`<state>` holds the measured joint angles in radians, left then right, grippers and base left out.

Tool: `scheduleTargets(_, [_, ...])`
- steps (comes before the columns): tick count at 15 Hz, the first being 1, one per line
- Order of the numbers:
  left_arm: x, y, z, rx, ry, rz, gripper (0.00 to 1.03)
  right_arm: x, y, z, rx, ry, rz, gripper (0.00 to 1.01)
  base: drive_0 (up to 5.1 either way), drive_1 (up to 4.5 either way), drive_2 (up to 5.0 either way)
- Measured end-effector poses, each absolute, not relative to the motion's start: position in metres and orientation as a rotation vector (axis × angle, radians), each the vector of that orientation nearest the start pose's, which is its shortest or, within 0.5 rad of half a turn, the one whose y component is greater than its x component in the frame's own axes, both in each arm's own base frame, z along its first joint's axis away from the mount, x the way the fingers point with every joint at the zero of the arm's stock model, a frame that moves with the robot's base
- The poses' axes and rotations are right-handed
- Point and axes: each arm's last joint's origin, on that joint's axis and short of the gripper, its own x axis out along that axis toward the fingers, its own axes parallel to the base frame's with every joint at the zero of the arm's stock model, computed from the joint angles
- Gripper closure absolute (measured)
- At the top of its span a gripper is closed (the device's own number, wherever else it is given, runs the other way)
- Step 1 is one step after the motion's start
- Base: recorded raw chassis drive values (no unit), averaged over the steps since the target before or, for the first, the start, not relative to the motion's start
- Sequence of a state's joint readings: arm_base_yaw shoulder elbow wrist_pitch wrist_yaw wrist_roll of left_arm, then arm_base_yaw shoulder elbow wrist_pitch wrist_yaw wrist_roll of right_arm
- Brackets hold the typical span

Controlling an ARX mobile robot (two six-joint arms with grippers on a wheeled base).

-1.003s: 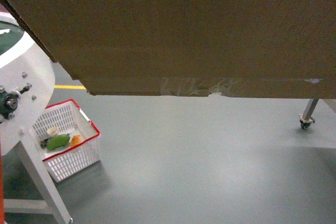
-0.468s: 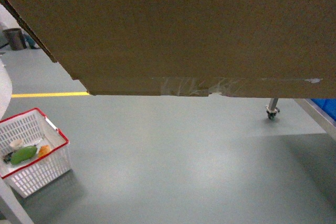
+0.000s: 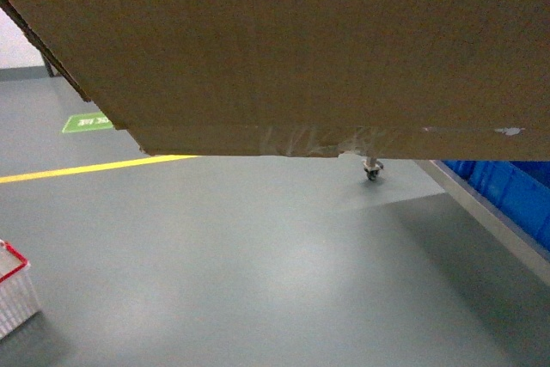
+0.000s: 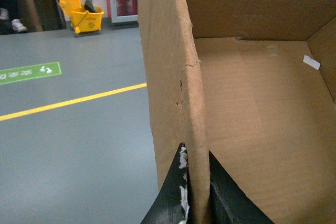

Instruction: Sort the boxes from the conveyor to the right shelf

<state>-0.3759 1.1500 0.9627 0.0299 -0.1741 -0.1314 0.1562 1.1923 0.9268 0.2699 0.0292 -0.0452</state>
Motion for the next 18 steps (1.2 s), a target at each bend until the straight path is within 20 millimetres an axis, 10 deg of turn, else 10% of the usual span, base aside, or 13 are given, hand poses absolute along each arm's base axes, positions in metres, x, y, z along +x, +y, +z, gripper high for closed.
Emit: scheduleTargets(18, [0.2429,-0.0905,0.3427,-0.088,0.165,-0.191,1.01,0.2681,0.0414,0.3428,-0.045,-0.007,0.127,0.98,-1.7,-1.68,-1.7])
